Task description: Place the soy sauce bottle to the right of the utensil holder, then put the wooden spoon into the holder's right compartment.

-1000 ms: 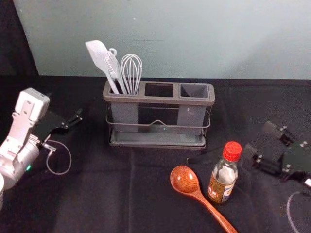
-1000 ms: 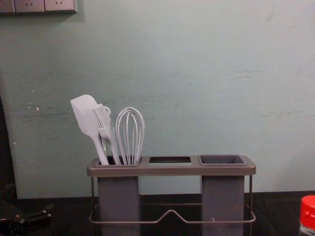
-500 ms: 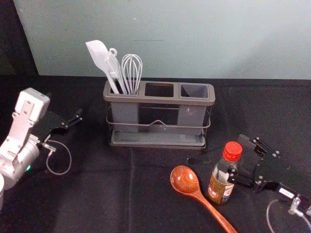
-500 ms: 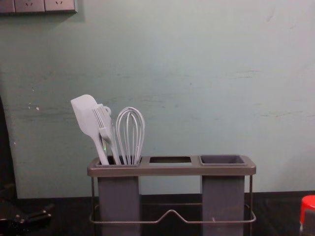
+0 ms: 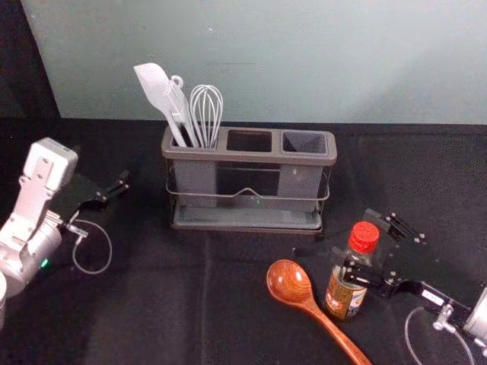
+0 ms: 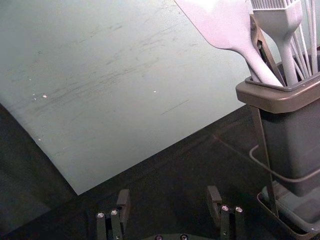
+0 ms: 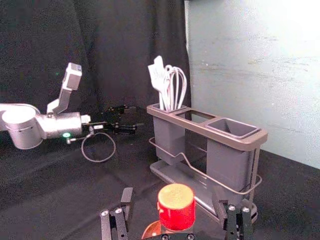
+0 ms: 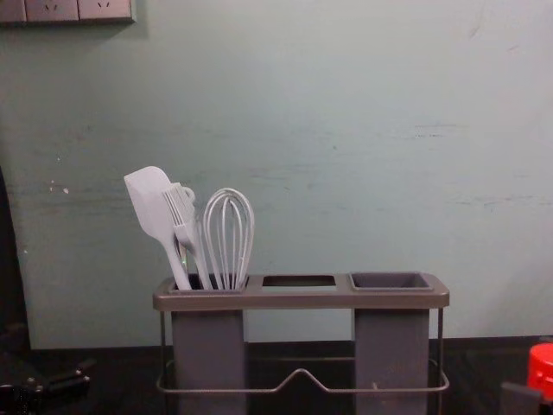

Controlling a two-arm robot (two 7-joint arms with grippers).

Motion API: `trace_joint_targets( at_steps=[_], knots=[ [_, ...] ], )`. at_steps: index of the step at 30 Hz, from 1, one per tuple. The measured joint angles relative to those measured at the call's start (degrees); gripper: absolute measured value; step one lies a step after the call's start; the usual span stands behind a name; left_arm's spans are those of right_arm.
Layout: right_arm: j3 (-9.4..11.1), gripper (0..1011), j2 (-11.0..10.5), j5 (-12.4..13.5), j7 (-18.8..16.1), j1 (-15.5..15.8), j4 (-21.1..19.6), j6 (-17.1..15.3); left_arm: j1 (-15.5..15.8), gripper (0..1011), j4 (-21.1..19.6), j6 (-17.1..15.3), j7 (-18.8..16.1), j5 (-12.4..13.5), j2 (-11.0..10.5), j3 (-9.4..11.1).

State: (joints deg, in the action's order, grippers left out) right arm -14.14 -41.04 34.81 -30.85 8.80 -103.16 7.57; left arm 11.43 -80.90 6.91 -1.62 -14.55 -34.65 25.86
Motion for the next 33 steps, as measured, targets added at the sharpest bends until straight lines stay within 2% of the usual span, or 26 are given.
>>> trace_joint_targets(
  at_steps=[8,23,28,31,33],
  knots=[
    [0.81,1002,1.28,-1.41,0.15,-0.16,0.25,-0.15,0.00,1005,0.00,0.00,0.00,0.00,0.00,0.00],
    [1.74,998,1.95,-2.58,-0.64,0.28,0.39,0.25,0.00,1005,0.00,0.00,0.00,0.00,0.00,0.00],
    [1.88,906,2.21,-3.30,-0.82,0.43,0.55,0.97,0.00,1005,0.00,0.00,0.00,0.00,0.00,0.00],
    [2.05,799,2.29,-3.35,-1.07,0.60,0.56,1.22,0.00,1005,0.00,0.00,0.00,0.00,0.00,0.00],
    [2.15,762,2.35,-3.35,-1.10,0.68,0.56,1.26,0.00,1005,0.00,0.00,0.00,0.00,0.00,0.00]
  ],
)
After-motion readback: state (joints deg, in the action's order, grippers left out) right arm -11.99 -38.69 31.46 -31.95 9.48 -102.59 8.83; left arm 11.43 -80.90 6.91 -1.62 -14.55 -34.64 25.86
